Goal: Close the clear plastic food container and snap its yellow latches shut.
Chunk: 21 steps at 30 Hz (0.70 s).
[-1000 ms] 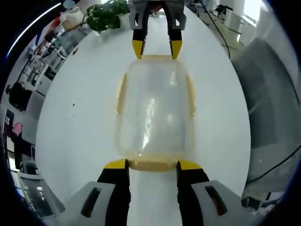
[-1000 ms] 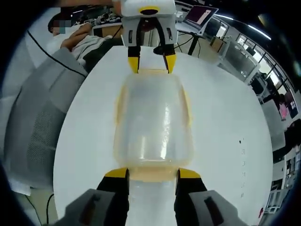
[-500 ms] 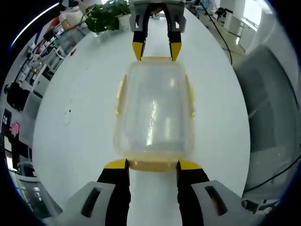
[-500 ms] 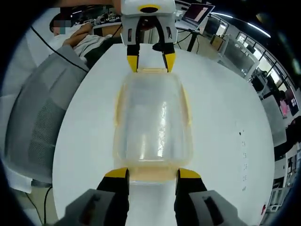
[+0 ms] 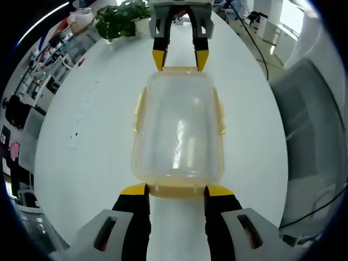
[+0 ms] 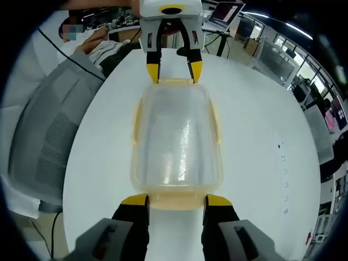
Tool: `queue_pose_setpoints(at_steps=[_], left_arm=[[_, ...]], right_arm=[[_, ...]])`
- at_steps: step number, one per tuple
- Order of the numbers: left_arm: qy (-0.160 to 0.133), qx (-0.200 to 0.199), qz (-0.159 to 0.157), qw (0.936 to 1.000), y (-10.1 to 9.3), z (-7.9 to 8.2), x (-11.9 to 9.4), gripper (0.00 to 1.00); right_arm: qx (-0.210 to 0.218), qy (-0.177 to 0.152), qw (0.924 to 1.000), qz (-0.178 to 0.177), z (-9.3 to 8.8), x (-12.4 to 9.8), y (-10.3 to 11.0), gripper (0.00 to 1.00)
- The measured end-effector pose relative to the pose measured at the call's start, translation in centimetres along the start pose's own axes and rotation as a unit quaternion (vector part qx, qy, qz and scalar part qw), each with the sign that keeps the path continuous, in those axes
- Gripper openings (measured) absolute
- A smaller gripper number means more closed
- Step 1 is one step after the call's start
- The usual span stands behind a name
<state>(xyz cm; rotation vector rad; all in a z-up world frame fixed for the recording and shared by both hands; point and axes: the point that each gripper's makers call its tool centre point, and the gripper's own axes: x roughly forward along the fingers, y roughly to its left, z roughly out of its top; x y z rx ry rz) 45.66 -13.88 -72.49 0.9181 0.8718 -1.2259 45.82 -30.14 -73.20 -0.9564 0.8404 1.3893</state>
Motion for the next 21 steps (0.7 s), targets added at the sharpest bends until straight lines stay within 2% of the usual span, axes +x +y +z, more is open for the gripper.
queue_pose_setpoints(at_steps=[21], left_arm=[[0.010,-0.001,-0.009,0.9999,-0.1,-0.1,1.4,0.37]], right_arm=[[0.013,-0.001,0.9998,0.015,-0.8,1.0,0.2,0.36]])
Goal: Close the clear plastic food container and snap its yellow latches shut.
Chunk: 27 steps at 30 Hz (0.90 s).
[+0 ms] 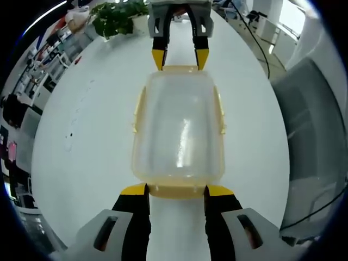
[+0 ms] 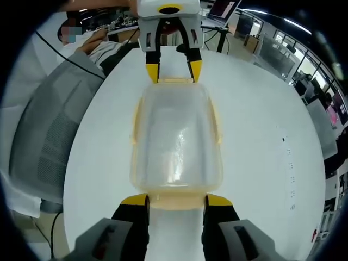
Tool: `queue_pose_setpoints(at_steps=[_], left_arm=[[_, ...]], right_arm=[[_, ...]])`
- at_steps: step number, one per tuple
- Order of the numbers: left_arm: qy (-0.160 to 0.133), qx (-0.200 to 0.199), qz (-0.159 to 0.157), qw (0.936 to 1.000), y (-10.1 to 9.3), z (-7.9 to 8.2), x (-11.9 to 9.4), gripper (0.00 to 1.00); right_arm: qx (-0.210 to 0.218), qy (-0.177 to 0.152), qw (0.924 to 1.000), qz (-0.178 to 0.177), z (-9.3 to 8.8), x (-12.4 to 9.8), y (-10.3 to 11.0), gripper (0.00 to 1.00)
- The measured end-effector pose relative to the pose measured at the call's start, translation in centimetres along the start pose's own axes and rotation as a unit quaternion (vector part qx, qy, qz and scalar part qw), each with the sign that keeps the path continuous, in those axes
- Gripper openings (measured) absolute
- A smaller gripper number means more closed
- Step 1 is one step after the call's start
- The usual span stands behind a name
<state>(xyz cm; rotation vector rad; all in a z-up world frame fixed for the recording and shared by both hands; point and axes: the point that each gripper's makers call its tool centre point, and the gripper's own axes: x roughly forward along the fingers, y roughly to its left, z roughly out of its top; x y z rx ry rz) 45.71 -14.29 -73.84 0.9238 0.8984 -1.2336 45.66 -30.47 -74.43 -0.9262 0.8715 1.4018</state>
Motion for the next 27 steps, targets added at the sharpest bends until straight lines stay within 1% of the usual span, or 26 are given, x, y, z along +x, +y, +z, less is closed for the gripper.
queue_pose_setpoints(at_steps=[13,17,19,22,25,26,27], left_arm=[[-0.010,-0.005,-0.010,0.9999,0.02,-0.22,0.23,0.37],[-0.012,0.000,-0.009,0.9999,0.02,-0.29,0.21,0.38],[-0.014,-0.007,-0.004,0.9999,0.05,-0.43,0.19,0.38],[-0.017,-0.024,-0.005,0.9996,-0.13,-0.85,0.16,0.37],[-0.032,-0.039,0.000,0.9987,-0.20,-0.88,-0.07,0.45],[-0.040,-0.051,0.000,0.9979,-0.27,-0.81,-0.24,0.46],[-0.040,-0.056,-0.001,0.9976,-0.26,-0.91,-0.37,0.46]], right_arm=[[0.005,-0.007,0.9999,0.008,0.00,0.19,0.04,0.36],[-0.001,-0.013,0.9999,0.008,0.04,0.18,0.04,0.37],[0.003,-0.022,0.9997,0.006,-0.05,0.15,0.00,0.38],[0.025,-0.035,0.9990,0.006,-0.14,0.01,-0.02,0.38],[0.046,-0.048,0.9977,0.007,-0.25,-0.35,-0.03,0.41],[0.047,-0.051,0.9976,0.004,-0.22,-0.48,-0.09,0.43],[0.051,-0.057,0.9971,0.003,-0.11,-0.60,-0.09,0.45]])
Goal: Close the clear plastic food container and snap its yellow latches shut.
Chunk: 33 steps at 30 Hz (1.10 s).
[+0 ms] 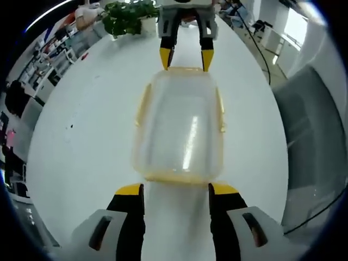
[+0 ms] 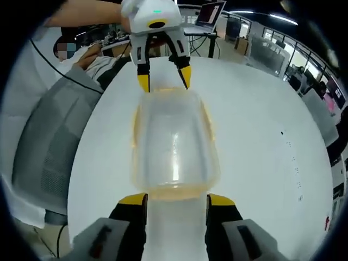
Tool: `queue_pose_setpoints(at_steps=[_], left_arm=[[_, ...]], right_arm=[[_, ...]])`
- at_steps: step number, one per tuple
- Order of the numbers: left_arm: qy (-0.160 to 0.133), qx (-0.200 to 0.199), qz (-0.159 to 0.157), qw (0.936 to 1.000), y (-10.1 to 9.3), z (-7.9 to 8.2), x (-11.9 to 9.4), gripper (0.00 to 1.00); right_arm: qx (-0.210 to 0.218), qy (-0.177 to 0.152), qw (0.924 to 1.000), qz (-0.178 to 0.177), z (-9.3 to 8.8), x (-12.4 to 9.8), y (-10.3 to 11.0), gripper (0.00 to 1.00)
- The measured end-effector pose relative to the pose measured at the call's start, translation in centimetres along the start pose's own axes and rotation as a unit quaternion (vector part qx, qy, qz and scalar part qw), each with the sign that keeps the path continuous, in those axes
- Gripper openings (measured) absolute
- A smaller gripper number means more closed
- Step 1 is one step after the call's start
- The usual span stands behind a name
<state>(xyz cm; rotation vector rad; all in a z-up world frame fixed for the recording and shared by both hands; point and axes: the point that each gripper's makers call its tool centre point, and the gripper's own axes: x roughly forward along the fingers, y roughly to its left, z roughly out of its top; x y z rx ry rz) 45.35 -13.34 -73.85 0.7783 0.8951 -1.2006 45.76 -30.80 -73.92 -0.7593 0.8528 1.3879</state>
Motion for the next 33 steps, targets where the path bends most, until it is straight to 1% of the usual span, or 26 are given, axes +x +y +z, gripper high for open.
queue_pose_setpoints(at_steps=[2,3,4,5,6,7,8,11,12,14,15,16,17,19,20,21,22,23,26,27,28,29,30,31,32,33], left_arm=[[-0.007,-0.020,0.005,0.9998,0.1,0.0,-0.3,0.43],[-0.023,-0.040,0.005,0.9989,0.1,0.5,-0.5,0.43],[-0.027,-0.052,0.004,0.9983,0.0,0.5,-0.7,0.41],[-0.038,-0.064,0.004,0.9972,0.0,0.8,-0.7,0.40],[-0.040,-0.071,0.010,0.9966,0.2,0.7,-0.8,0.38],[-0.056,-0.087,0.010,0.9946,0.3,1.1,-0.8,0.38],[-0.064,-0.102,0.008,0.9927,0.2,1.2,-0.8,0.39],[-0.069,-0.110,0.020,0.9914,0.5,1.2,-1.0,0.40],[-0.069,-0.120,0.021,0.9902,0.4,1.2,-1.0,0.40],[-0.081,-0.131,0.028,0.9877,0.5,1.6,-1.1,0.40],[-0.082,-0.140,0.039,0.9860,0.7,1.6,-1.2,0.40],[-0.082,-0.147,0.049,0.9845,1.0,1.5,-1.3,0.40],[-0.088,-0.159,0.059,0.9816,1.3,1.6,-1.3,0.40],[-0.093,-0.172,0.061,0.9788,1.2,1.8,-1.4,0.41],[-0.096,-0.184,0.065,0.9760,1.1,1.9,-1.3,0.41],[-0.092,-0.196,0.073,0.9735,1.2,1.8,-1.3,0.40],[-0.092,-0.206,0.079,0.9711,1.3,1.8,-1.3,0.40],[-0.094,-0.227,0.089,0.9652,1.5,1.7,-1.3,0.40],[-0.109,-0.275,0.091,0.9509,1.6,2.1,-1.1,0.42],[-0.105,-0.280,0.100,0.9491,1.7,1.9,-1.1,0.41],[-0.106,-0.277,0.106,0.9491,1.7,2.1,-1.0,0.41],[-0.104,-0.281,0.110,0.9477,1.7,2.0,-0.9,0.41],[-0.104,-0.298,0.115,0.9417,1.7,2.0,-0.9,0.41],[-0.107,-0.302,0.116,0.9400,1.8,2.0,-0.9,0.42],[-0.114,-0.314,0.119,0.9350,1.8,2.2,-0.9,0.42],[-0.115,-0.322,0.121,0.9318,1.8,2.1,-0.9,0.43]], right_arm=[[0.008,-0.005,1.0000,-0.001,0.1,-0.4,0.0,0.42],[0.018,-0.013,0.9997,-0.005,0.5,-0.6,0.0,0.42],[0.027,-0.032,0.9991,-0.001,1.2,-0.7,0.2,0.42],[0.028,-0.036,0.9989,-0.006,1.5,-1.0,0.1,0.42],[0.031,-0.039,0.9986,-0.018,1.9,-1.2,-0.4,0.41],[0.034,-0.041,0.9983,-0.023,2.1,-1.3,-0.6,0.41],[0.042,-0.046,0.9977,-0.023,2.3,-1.3,-0.6,0.40],[0.060,-0.052,0.9964,-0.029,2.6,-1.0,-0.3,0.40],[0.072,-0.050,0.9955,-0.035,2.5,-0.7,-0.4,0.39],[0.078,-0.045,0.9949,-0.046,2.5,-0.5,-0.5,0.38],[0.088,-0.040,0.9934,-0.061,2.3,-0.4,-0.9,0.37],[0.098,-0.056,0.9916,-0.063,2.8,-0.4,-0.8,0.37],[0.103,-0.062,0.9906,-0.066,3.0,-0.3,-0.8,0.37],[0.109,-0.060,0.9892,-0.078,3.1,-0.2,-0.9,0.38],[0.120,-0.063,0.9873,-0.084,3.2,-0.2,-1.0,0.39],[0.129,-0.064,0.9857,-0.088,3.2,-0.2,-1.1,0.39],[0.137,-0.073,0.9834,-0.093,3.5,-0.2,-1.2,0.40],[0.148,-0.076,0.9808,-0.101,3.5,-0.3,-1.4,0.41],[0.176,-0.072,0.9748,-0.117,3.0,-0.2,-1.9,0.41],[0.181,-0.071,0.9723,-0.130,2.8,-0.3,-2.3,0.40],[0.181,-0.072,0.9720,-0.131,2.8,-0.3,-2.3,0.40],[0.195,-0.074,0.9686,-0.136,2.6,-0.3,-2.3,0.41],[0.208,-0.076,0.9658,-0.135,2.5,-0.3,-2.2,0.41],[0.212,-0.077,0.9650,-0.133,2.5,-0.2,-2.1,0.41],[0.214,-0.079,0.9642,-0.135,2.5,-0.2,-2.1,0.41],[0.215,-0.079,0.9637,-0.137,2.4,-0.2,-2.1,0.41]])
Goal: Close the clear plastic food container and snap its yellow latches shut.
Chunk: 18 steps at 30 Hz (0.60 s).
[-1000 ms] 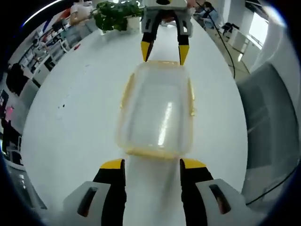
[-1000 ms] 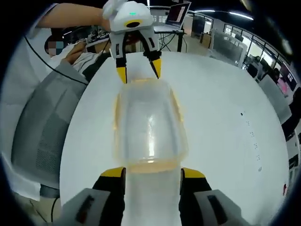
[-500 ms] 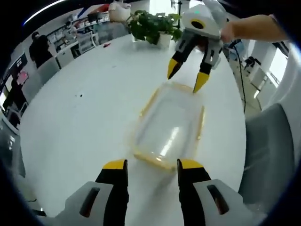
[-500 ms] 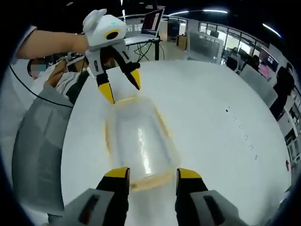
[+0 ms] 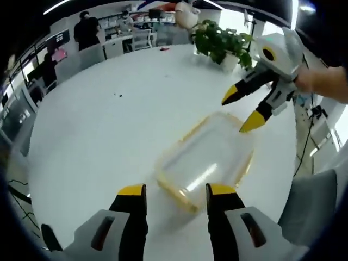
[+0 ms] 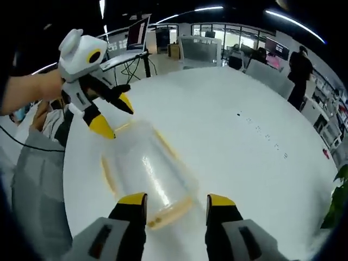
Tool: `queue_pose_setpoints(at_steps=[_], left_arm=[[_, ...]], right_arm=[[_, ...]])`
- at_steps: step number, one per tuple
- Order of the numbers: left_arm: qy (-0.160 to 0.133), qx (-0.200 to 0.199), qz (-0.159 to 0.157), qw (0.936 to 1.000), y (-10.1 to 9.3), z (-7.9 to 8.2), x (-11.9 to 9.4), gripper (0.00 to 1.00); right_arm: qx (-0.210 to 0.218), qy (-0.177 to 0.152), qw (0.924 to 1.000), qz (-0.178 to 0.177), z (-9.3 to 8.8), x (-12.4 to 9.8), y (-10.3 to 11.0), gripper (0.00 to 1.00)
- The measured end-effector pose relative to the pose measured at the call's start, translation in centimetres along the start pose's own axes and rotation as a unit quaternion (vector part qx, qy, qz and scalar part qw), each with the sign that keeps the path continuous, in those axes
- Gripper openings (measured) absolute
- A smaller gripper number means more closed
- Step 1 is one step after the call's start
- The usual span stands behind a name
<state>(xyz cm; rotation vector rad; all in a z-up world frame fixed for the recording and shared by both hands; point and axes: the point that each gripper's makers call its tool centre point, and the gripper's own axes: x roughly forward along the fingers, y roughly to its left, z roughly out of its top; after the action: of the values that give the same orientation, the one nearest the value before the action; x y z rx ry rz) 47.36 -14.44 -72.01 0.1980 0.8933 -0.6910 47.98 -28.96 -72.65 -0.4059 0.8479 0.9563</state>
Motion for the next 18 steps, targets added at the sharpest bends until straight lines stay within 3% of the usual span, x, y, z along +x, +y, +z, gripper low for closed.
queue_pose_setpoints(at_steps=[4,6,11,18], left_arm=[[0.012,-0.013,0.008,0.9998,-0.02,-0.82,0.31,0.43],[-0.002,-0.055,0.000,0.9985,-0.31,-0.71,0.42,0.43],[0.001,-0.066,0.001,0.9978,-0.31,-0.96,0.40,0.42],[-0.004,-0.072,-0.004,0.9974,-0.76,-0.89,0.51,0.38]], right_arm=[[0.031,-0.009,0.9995,-0.001,-0.24,-0.01,0.28,0.41],[0.058,-0.015,0.9982,-0.001,-0.33,0.05,0.22,0.41],[0.121,-0.026,0.9923,0.000,-0.65,0.26,0.16,0.43],[0.148,-0.032,0.9885,0.007,-0.77,0.26,0.51,0.39]])
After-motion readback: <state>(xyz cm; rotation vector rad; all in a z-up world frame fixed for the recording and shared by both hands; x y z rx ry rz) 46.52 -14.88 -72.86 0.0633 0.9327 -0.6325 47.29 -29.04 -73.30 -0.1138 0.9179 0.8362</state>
